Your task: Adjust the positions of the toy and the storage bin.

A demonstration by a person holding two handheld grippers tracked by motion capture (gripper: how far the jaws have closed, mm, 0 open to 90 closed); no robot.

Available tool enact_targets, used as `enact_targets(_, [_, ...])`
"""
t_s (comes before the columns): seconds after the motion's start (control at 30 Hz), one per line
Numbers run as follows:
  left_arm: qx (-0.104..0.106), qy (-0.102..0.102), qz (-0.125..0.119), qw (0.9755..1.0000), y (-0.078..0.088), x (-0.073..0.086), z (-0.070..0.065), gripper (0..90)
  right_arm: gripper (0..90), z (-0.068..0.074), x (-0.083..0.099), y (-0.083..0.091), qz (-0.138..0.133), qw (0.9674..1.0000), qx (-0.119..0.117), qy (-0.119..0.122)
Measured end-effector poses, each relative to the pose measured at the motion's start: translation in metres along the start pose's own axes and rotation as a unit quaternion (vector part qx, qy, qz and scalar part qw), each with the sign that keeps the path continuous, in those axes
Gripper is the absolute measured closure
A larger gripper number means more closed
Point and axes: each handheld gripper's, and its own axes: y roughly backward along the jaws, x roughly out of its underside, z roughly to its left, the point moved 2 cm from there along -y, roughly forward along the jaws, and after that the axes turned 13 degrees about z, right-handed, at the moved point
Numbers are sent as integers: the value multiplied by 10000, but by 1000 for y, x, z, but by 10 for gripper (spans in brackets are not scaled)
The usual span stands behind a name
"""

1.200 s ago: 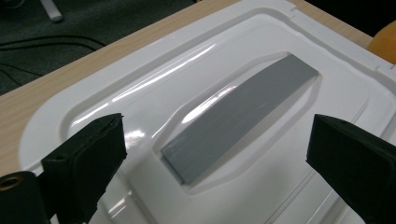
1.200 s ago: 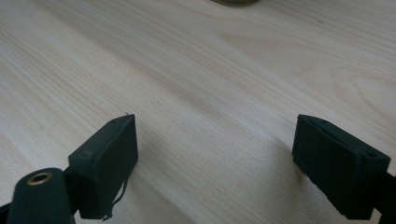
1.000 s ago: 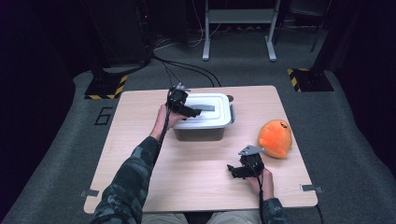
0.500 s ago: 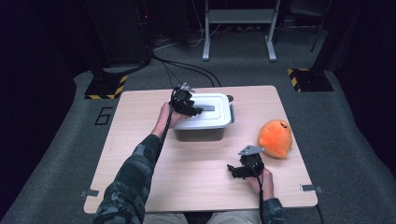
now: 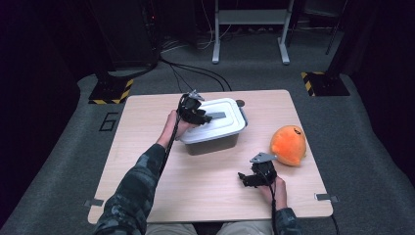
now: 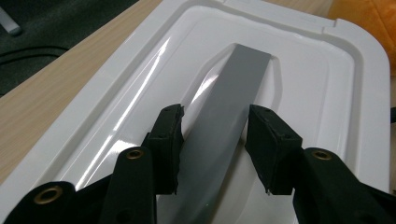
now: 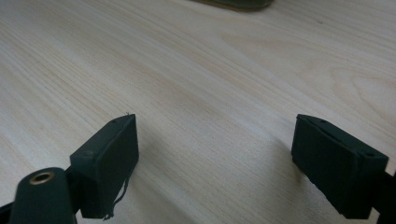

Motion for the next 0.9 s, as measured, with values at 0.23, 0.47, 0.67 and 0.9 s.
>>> enact_targets(0.23, [-24,-103,-22,9999,3,4,-8,608,143,0,0,0,-2,10000,4,12])
enact_targets(0.47, [-22,-169,-48,9998,5,8,-17,647,144,0,0,0,-3,10000,5,12])
enact_targets(0.67, [4,-145,-126,9998,7,13,-22,658,144,0,0,0,-4,10000,7,11])
enact_targets(0.9, [-9,-80,-176,9998,8,17,-29,664,144,0,0,0,-4,10000,6,9])
